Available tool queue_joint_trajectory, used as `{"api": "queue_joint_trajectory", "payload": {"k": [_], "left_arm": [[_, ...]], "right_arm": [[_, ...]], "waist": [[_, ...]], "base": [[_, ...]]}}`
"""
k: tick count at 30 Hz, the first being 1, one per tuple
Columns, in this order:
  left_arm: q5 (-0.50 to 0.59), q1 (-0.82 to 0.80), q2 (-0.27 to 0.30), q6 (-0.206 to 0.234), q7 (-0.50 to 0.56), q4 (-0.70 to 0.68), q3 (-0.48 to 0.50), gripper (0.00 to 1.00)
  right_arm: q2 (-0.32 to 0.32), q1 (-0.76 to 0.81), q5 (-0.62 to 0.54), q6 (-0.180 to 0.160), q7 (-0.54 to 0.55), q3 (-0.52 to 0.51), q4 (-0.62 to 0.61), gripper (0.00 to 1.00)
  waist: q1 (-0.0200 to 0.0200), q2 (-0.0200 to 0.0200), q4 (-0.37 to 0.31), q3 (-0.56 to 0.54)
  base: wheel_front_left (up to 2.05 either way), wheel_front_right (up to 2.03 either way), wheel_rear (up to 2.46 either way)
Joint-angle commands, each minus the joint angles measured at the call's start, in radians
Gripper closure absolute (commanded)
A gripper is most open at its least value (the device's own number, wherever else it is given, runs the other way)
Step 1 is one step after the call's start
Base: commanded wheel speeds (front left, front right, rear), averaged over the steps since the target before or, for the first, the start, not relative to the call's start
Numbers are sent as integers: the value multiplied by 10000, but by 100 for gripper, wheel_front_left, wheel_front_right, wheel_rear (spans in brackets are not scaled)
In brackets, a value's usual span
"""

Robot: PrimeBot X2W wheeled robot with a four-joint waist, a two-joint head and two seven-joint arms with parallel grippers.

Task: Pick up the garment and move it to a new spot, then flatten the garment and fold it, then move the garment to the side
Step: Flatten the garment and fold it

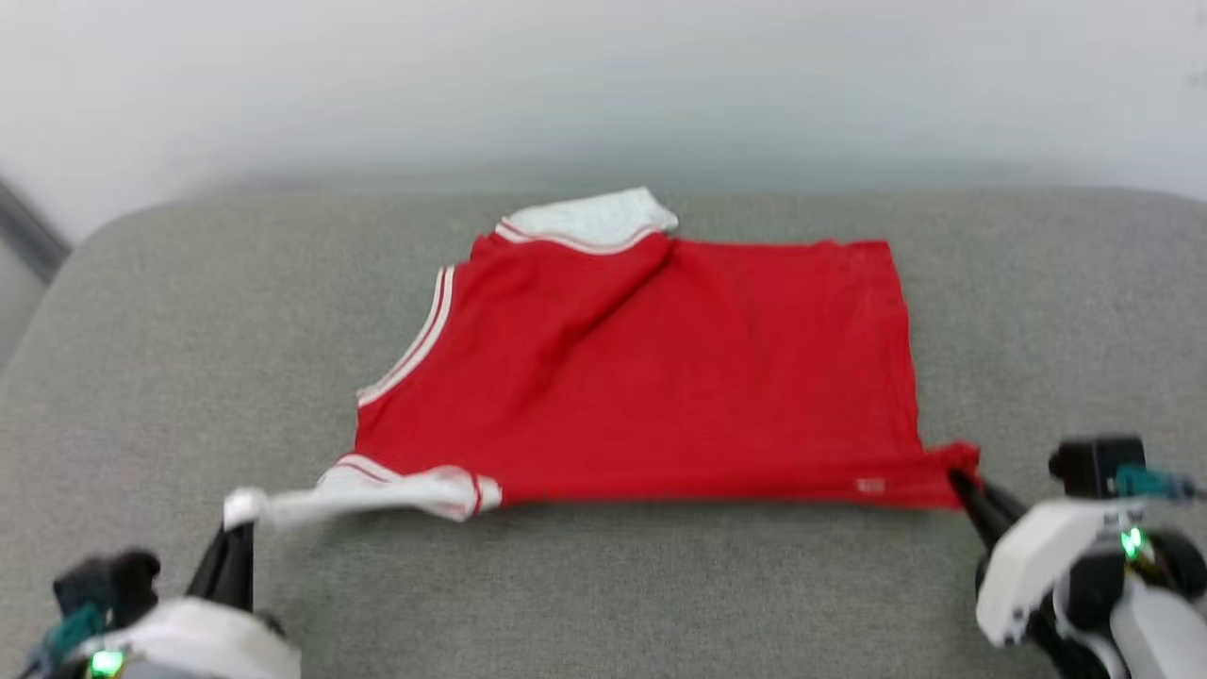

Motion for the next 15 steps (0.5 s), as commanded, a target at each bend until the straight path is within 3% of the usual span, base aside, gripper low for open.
{"api": "queue_joint_trajectory", "payload": {"k": [1,10,15], "left_arm": [[-182,976,178,490,189,-743,272,100],[-458,3794,507,1815,1151,-4143,637,100],[-402,3823,646,1997,1413,-4907,634,100]], "right_arm": [[-122,958,-16,-28,66,-436,-563,100],[653,4352,-807,-26,1475,-2160,-4100,100],[1125,4947,-1210,-25,2376,-2768,-5334,100]], "waist": [[4,0,134,-458],[4,0,516,-589],[4,0,575,-501]], "base": [[0,0,0],[0,0,0],[0,0,0]]}}
